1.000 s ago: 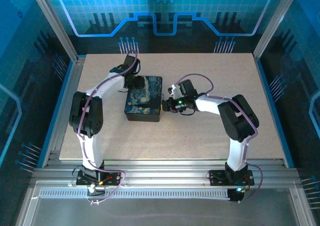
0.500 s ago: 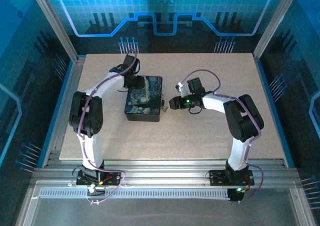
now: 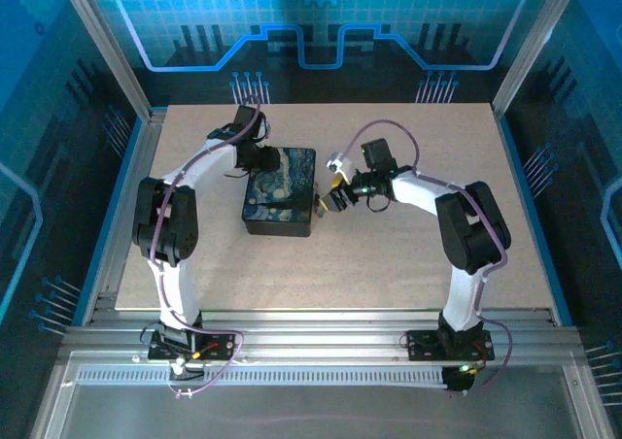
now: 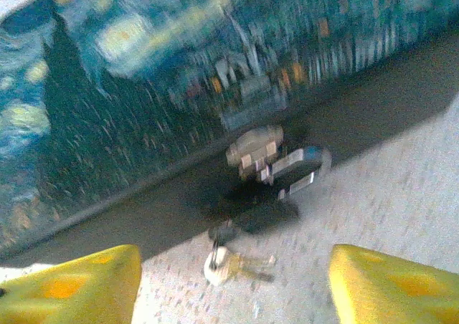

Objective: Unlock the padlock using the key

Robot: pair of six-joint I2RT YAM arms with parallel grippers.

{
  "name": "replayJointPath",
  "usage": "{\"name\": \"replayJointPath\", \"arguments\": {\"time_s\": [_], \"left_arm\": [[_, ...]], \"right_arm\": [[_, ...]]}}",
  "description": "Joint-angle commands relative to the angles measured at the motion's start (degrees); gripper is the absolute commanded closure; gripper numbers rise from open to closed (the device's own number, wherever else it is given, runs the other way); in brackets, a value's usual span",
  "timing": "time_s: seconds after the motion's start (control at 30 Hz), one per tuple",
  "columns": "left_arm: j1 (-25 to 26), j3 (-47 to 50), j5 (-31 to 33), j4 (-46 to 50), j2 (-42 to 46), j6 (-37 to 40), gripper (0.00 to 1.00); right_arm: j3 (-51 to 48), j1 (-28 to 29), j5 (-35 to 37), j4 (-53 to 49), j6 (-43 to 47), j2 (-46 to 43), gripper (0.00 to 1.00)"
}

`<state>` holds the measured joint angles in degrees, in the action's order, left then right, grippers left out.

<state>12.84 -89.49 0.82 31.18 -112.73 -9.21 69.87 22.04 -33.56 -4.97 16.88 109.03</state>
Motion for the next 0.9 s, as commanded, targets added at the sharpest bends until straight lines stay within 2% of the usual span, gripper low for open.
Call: {"name": "replayJointPath", "arguments": {"time_s": [0.0, 0.1, 0.17, 0.3, 0.37, 0.43, 0.5, 0.67, 0.87], "left_arm": [[-0.4, 0.2, -2.5, 4.1, -2.3, 1.4, 0.50], [-0.6, -0.3, -2.6, 4.4, -1.9, 1.7, 0.50], [-1.0, -0.6, -3.1, 4.6, -1.5, 1.6, 0.50], [-1.4, -0.4, -4.2, 4.0, -0.6, 1.1, 0.50], [-1.6, -0.8, -5.1, 4.2, -0.6, 0.5, 0.50], [-1.6, -1.1, -5.7, 4.9, -0.3, -0.3, 0.50], [-1.7, -1.6, -5.3, 6.0, 0.0, -1.5, 0.49], [-3.3, -3.9, -5.2, 10.2, 1.2, -6.0, 0.43], [-5.0, -5.2, -4.3, 13.6, 1.9, -8.1, 0.41]], "right_arm": [[3.1, -0.9, -6.0, -2.8, 8.0, 0.0, 0.19], [3.3, -0.8, -6.0, -0.6, 9.3, 3.0, 0.18], [5.4, -0.9, -6.0, -3.0, 9.0, 4.4, 0.12], [5.7, -0.9, -5.9, -3.2, 9.0, 4.6, 0.10], [9.1, -1.1, -5.9, -6.8, 8.2, 6.5, 0.09], [14.6, -1.0, -6.8, -13.8, 8.0, 9.7, 0.00], [17.8, -0.1, -8.7, -19.4, 9.3, 11.4, 0.00], [13.5, 4.2, -7.9, -19.1, 10.5, 8.1, 0.00], [9.6, 9.7, -9.0, -15.4, 4.2, 4.9, 0.00]]}}
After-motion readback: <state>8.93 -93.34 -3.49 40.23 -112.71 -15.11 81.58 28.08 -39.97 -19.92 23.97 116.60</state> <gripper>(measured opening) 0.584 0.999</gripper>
